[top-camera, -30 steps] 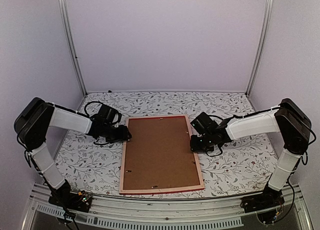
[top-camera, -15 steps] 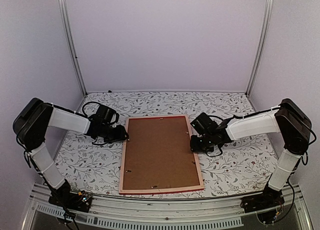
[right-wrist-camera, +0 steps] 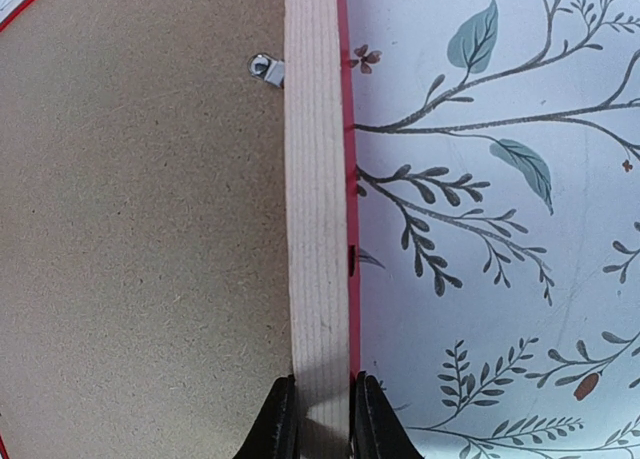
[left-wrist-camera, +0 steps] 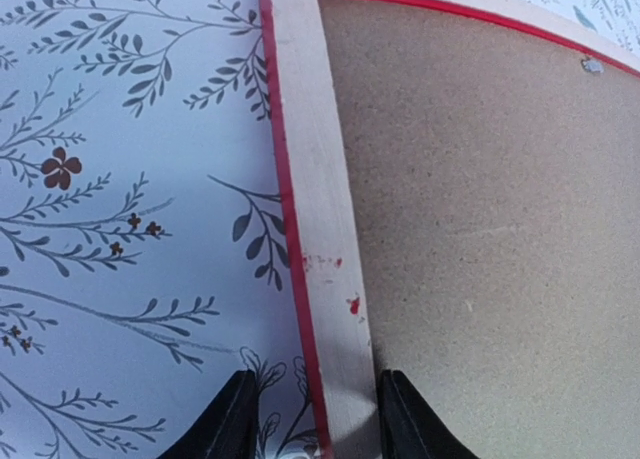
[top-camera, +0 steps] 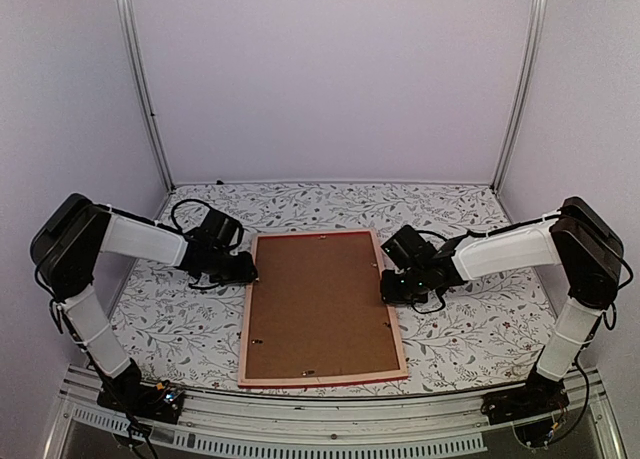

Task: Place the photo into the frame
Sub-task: Press the fastener onto the backboard.

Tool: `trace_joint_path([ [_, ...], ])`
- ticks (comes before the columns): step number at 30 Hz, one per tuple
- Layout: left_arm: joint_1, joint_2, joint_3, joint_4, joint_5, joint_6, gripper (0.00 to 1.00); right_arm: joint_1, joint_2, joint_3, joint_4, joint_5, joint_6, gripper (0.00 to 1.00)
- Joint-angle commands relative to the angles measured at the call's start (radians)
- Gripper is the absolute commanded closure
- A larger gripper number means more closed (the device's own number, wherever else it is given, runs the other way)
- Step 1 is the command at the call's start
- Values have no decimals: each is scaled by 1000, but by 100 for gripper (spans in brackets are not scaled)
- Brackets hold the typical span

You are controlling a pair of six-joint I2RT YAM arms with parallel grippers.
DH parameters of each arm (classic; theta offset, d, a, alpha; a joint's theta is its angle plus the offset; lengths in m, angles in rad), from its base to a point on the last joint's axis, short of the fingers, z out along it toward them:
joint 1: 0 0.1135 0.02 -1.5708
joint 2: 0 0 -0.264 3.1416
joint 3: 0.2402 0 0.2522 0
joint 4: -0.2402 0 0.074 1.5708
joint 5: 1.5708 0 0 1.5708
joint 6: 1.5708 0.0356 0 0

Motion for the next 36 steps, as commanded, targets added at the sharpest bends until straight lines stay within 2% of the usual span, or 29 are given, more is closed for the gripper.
trace_joint_path([
  [1,-18,36,-3,-143,-113,30,60,14,13,-28,-55,-42,29,86],
  [5,-18,-7,-12,-146,-122,29,66,14,18,-30,-52,-46,29,86],
  [13,-15,-62,-4,-128,-56,8,68,14,15,-36,-48,-46,28,87],
  [15,-14,-65,1,-120,-35,2,64,14,14,-38,-49,-46,30,87],
  [20,-14,-54,18,-104,10,-16,47,14,11,-40,-42,-49,30,87],
  [23,-14,-40,20,-96,15,-22,40,14,11,-41,-40,-48,30,87],
  [32,-15,-24,15,-82,16,-26,41,14,11,-40,-39,-50,25,87],
  [36,-15,-23,14,-82,16,-20,48,14,17,-40,-36,-54,22,87],
])
